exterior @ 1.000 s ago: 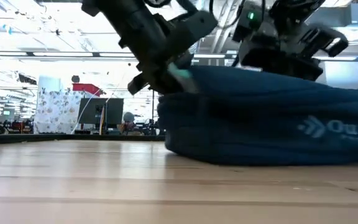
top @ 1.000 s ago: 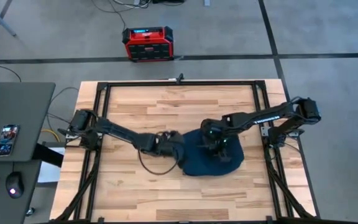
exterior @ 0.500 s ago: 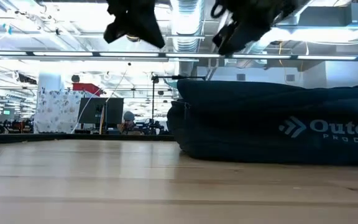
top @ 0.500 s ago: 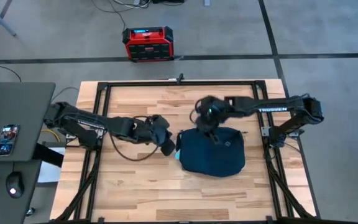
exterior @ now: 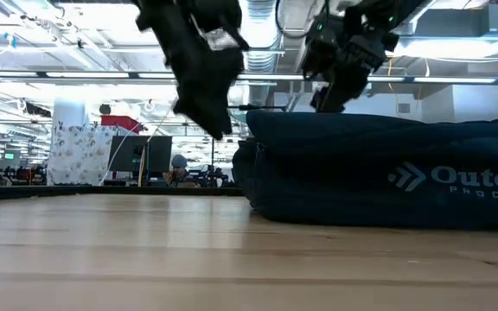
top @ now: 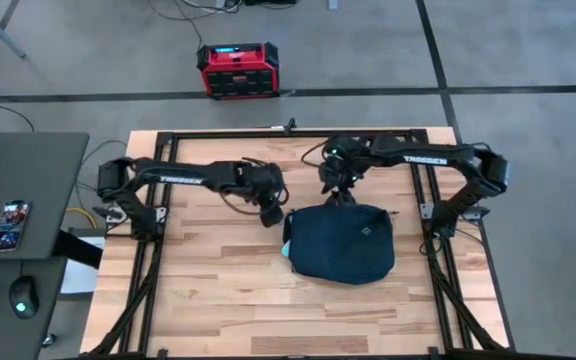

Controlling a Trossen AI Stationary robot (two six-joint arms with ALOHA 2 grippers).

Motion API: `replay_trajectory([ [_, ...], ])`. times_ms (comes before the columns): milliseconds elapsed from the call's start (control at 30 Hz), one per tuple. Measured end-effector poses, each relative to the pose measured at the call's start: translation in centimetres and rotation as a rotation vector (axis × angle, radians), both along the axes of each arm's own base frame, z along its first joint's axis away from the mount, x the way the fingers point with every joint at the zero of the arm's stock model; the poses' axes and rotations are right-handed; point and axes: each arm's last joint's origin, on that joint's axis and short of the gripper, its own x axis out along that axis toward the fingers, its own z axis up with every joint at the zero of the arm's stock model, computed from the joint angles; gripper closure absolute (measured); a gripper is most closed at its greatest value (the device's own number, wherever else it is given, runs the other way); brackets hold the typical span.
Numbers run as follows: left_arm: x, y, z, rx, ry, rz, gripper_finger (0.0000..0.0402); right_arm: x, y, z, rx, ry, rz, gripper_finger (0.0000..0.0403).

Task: Unpack backpack
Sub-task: Close the backpack

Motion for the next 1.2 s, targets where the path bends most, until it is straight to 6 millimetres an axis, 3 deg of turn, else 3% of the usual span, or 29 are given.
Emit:
replay_trajectory([
  [200, 1.7, 1.5, -2.2, 0.162, 0.021, -0.31, 0.0239, 0.8, -0.3, -2.4, 0.084, 0.105, -0.062, 0.0215],
  [400, 2.7, 1.1, -4.3, 0.062, 0.005, -0.447, 0.0239, 1.2, 0.0, -2.9, 0.142, 0.135, -0.096, 0.0216],
  [567, 3.6, 1.2, -3.6, 0.108, -0.104, -0.464, 0.0239, 1.6, 0.5, -2.8, 0.15, 0.121, -0.104, 0.0216],
  [967, 4.3, 0.9, -2.6, 0.036, -0.271, -0.573, 0.024, 1.8, 0.8, -2.7, 0.146, 0.109, -0.097, 0.0216],
  [1200, 4.6, 0.1, -3.4, -0.032, -0.27, -0.622, 0.024, 1.8, 0.8, -2.7, 0.144, 0.105, -0.096, 0.0216],
])
